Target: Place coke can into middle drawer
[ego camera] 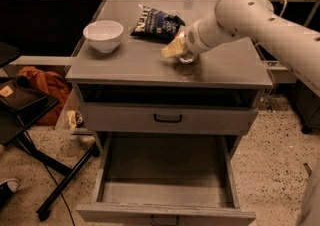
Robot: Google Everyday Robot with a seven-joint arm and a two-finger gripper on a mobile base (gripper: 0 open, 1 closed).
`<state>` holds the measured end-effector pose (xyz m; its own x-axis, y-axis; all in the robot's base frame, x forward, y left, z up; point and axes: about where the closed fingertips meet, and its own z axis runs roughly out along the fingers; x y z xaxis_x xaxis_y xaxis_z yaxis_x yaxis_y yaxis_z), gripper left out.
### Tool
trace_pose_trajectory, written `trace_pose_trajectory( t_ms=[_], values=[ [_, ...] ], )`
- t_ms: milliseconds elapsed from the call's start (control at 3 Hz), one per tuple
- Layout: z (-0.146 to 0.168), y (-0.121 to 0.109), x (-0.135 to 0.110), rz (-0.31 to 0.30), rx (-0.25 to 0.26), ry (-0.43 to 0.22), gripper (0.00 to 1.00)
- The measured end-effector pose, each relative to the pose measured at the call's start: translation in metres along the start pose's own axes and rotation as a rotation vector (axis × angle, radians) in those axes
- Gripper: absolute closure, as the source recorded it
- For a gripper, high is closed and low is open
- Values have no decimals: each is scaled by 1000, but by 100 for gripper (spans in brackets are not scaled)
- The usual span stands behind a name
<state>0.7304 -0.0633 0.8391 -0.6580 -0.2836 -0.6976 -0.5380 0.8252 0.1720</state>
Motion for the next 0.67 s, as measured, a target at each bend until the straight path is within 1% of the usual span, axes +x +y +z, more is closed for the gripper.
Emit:
trace_pose_trajectory(
  t_ms=[333, 667],
  values=[
    [-3, 0, -2, 0, 1, 0, 66],
    [-14, -7, 2, 5, 51, -4, 89]
  ],
)
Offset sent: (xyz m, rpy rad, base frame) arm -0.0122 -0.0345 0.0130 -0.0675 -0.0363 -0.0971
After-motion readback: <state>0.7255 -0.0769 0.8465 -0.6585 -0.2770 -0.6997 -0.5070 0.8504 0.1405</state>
